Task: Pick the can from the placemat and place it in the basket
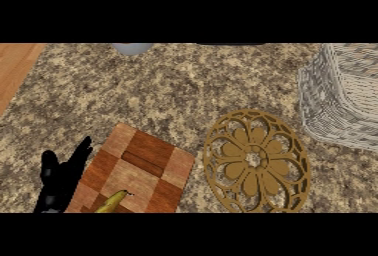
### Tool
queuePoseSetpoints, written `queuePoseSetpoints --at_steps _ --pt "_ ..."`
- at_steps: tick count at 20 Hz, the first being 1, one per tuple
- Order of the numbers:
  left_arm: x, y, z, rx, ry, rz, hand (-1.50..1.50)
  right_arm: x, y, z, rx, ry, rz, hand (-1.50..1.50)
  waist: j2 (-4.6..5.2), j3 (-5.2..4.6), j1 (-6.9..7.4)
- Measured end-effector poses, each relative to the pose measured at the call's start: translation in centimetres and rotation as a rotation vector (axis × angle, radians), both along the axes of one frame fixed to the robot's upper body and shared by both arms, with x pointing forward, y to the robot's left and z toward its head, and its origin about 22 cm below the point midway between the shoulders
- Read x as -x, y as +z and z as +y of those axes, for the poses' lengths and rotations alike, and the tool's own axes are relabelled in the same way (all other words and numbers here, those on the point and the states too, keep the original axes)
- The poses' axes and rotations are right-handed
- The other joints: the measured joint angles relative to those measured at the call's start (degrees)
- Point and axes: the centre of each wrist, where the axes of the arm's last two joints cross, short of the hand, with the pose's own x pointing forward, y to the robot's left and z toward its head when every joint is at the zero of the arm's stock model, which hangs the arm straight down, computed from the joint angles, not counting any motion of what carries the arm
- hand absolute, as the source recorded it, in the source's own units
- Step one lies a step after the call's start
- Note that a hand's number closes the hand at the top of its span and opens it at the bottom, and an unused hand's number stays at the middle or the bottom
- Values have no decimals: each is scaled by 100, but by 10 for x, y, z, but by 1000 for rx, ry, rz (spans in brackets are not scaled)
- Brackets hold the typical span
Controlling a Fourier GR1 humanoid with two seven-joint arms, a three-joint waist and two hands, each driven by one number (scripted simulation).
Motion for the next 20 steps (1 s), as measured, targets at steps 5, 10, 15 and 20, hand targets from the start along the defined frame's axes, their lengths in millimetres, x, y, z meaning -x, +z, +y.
queuePoseSetpoints --at_steps 5,10,15,20 --pt "-1 -2 -2 -3 8 -2 0 3 -10 -20 121 -39 100 -150 4 -1 3" --pt "-1 -5 -1 -1 3 -12 0 9 -18 -38 197 -27 107 -150 -9 6 -5" --pt "-1 -3 2 6 7 0 0 17 -11 -52 193 -36 50 -150 -23 1 -35" --pt "2 0 4 0 10 8 0 32 2 -74 115 -83 -29 -150 -26 -6 -59"
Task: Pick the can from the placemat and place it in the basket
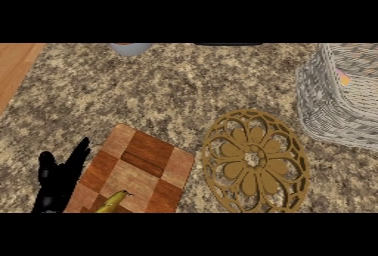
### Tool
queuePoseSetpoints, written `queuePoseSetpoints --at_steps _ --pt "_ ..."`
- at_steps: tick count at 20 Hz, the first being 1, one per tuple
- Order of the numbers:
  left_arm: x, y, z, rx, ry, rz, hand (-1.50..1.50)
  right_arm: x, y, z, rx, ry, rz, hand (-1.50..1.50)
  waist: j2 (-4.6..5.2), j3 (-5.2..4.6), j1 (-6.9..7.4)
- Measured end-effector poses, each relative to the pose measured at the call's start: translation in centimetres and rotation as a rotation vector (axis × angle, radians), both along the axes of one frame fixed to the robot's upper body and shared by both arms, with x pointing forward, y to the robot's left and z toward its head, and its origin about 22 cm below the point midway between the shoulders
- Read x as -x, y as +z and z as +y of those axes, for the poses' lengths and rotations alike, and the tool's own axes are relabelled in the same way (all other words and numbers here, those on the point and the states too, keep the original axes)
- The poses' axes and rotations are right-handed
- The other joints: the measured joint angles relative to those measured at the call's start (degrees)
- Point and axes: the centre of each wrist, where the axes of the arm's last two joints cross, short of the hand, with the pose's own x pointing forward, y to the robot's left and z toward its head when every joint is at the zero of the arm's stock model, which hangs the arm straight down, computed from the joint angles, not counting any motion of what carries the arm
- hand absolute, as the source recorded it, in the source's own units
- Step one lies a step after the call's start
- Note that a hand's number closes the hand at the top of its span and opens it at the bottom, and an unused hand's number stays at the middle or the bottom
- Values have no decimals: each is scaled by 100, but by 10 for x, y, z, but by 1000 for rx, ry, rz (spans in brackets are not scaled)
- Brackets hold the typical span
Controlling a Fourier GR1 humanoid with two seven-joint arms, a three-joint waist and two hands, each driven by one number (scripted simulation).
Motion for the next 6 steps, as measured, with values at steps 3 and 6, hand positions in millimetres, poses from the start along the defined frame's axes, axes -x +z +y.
queuePoseSetpoints --at_steps 3,6 --pt "4 -1 2 -8 1 -10 0 15 7 -19 -44 -47 -29 -150 4 -3 0" --pt "7 -2 -1 -21 13 -20 0 37 14 -42 -61 -98 -43 -150 1 -4 -20"
